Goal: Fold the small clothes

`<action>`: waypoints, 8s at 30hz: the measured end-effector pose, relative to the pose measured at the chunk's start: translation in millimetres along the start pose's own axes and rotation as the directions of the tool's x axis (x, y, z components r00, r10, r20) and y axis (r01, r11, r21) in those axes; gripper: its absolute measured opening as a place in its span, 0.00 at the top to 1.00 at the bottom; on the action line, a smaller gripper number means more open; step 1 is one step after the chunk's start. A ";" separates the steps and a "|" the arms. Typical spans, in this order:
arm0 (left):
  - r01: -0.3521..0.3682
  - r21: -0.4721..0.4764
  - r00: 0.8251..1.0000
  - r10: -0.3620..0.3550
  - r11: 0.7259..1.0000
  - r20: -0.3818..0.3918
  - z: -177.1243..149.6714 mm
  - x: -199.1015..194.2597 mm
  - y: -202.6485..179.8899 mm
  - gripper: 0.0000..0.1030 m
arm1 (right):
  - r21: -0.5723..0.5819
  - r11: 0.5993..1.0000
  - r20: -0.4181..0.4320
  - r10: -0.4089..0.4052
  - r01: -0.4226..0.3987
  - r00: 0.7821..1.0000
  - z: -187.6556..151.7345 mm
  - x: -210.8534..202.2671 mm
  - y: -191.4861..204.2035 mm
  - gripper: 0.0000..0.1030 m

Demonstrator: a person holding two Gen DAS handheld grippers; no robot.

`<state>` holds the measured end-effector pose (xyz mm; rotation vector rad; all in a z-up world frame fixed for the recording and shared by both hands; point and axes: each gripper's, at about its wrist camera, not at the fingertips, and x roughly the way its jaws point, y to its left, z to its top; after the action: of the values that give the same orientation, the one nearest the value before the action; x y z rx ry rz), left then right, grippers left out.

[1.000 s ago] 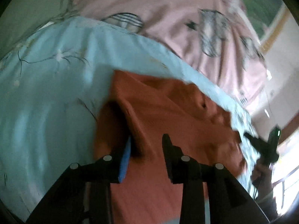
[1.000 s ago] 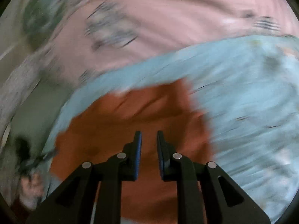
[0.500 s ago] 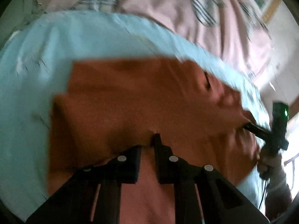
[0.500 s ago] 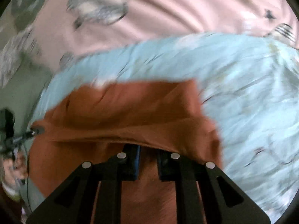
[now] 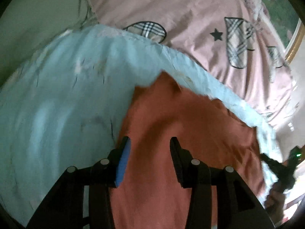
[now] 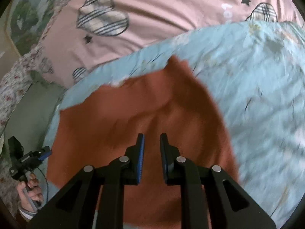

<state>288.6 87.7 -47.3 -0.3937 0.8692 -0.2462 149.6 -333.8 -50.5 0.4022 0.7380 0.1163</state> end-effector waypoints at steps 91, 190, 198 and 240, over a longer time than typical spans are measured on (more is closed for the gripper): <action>0.383 0.436 0.923 -0.324 0.814 -0.207 -149.4 56.9 -308.9 0.93 | -0.002 0.978 -0.202 0.202 -0.207 0.958 82.5 58.3 -57.5 0.85; 0.135 0.227 0.990 -0.123 0.965 -0.068 -127.6 -106.4 -21.0 0.53 | -0.033 0.972 -0.224 0.218 -0.231 0.950 -21.4 79.4 124.5 0.81; 0.194 0.217 0.976 -0.165 0.957 -0.142 -135.1 -89.9 -20.5 0.59 | -0.095 0.959 -0.057 0.264 -0.268 0.963 -13.2 21.7 134.8 0.90; 0.086 0.198 0.991 -0.063 0.976 -0.121 -171.8 -111.7 -18.0 0.57 | -0.058 0.987 -0.126 0.142 -0.150 0.982 -130.3 -27.9 122.9 0.83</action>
<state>84.0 72.1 -62.1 -0.2236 0.9324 -0.4263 45.6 -186.7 -71.2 0.3871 0.8223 0.3059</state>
